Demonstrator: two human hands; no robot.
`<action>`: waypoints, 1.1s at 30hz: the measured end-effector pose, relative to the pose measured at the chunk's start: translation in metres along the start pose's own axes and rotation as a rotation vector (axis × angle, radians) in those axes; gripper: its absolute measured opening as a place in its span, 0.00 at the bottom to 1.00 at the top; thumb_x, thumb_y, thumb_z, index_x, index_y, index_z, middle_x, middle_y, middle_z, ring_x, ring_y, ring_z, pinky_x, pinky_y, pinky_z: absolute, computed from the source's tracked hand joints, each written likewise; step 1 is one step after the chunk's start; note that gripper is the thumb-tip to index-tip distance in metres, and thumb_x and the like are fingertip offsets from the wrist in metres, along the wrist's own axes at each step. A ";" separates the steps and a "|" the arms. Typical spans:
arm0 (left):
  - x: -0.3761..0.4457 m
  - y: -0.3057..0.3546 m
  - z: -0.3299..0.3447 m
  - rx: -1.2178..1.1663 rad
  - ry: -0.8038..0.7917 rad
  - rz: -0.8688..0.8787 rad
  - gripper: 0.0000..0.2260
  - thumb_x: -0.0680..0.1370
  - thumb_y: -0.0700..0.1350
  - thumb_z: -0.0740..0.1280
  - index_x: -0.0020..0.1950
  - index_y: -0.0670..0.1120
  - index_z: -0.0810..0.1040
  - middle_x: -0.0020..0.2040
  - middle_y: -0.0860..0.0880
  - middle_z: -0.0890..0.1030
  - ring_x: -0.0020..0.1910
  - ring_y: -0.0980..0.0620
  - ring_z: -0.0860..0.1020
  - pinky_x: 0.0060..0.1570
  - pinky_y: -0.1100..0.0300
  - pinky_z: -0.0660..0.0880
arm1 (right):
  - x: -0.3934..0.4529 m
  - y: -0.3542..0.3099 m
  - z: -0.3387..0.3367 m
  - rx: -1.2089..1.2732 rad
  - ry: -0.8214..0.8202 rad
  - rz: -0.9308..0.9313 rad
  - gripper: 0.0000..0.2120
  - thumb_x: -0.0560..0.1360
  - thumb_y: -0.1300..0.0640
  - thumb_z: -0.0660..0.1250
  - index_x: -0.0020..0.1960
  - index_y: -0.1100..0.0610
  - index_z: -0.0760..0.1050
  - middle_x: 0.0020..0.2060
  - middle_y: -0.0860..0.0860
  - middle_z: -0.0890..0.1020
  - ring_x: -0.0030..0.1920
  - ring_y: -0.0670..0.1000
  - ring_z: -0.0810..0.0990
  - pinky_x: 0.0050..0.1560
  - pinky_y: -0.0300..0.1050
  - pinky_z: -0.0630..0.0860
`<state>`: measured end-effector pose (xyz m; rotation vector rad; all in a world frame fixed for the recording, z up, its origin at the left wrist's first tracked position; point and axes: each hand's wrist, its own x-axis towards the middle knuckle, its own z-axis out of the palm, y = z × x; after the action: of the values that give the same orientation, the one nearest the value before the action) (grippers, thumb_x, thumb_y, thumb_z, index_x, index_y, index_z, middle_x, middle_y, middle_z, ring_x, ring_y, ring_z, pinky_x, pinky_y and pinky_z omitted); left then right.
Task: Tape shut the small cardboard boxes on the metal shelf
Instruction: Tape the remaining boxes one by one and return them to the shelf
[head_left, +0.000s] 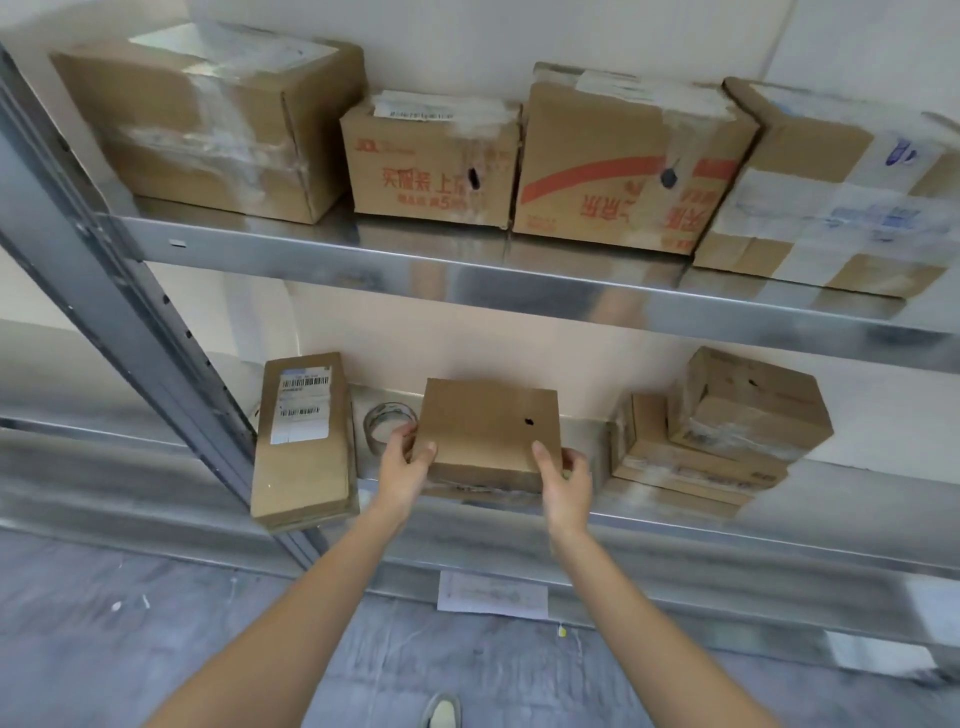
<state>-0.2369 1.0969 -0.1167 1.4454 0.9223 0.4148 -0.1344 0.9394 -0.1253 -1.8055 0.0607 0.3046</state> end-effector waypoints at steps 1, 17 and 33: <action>0.002 -0.002 0.001 -0.010 -0.003 0.003 0.21 0.81 0.38 0.63 0.73 0.40 0.65 0.69 0.41 0.73 0.68 0.45 0.72 0.65 0.57 0.69 | 0.002 0.001 0.001 -0.023 0.021 -0.005 0.20 0.75 0.49 0.71 0.60 0.60 0.73 0.55 0.55 0.78 0.56 0.54 0.76 0.58 0.45 0.71; 0.084 -0.030 -0.033 1.337 -0.143 0.266 0.16 0.78 0.41 0.62 0.66 0.47 0.72 0.66 0.45 0.74 0.68 0.45 0.69 0.63 0.54 0.66 | 0.006 0.011 0.002 -0.064 0.029 -0.005 0.22 0.77 0.51 0.67 0.65 0.62 0.71 0.59 0.55 0.75 0.60 0.54 0.74 0.61 0.46 0.70; 0.059 0.059 -0.016 0.279 -0.059 0.358 0.09 0.81 0.49 0.62 0.43 0.47 0.71 0.34 0.50 0.75 0.34 0.52 0.74 0.38 0.57 0.69 | -0.004 0.002 0.017 -0.142 -0.045 -0.028 0.26 0.75 0.50 0.71 0.67 0.61 0.69 0.59 0.53 0.73 0.59 0.52 0.73 0.60 0.44 0.70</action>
<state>-0.1965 1.1593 -0.0751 1.8793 0.6916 0.5178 -0.1413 0.9546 -0.1306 -1.9374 -0.0188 0.3366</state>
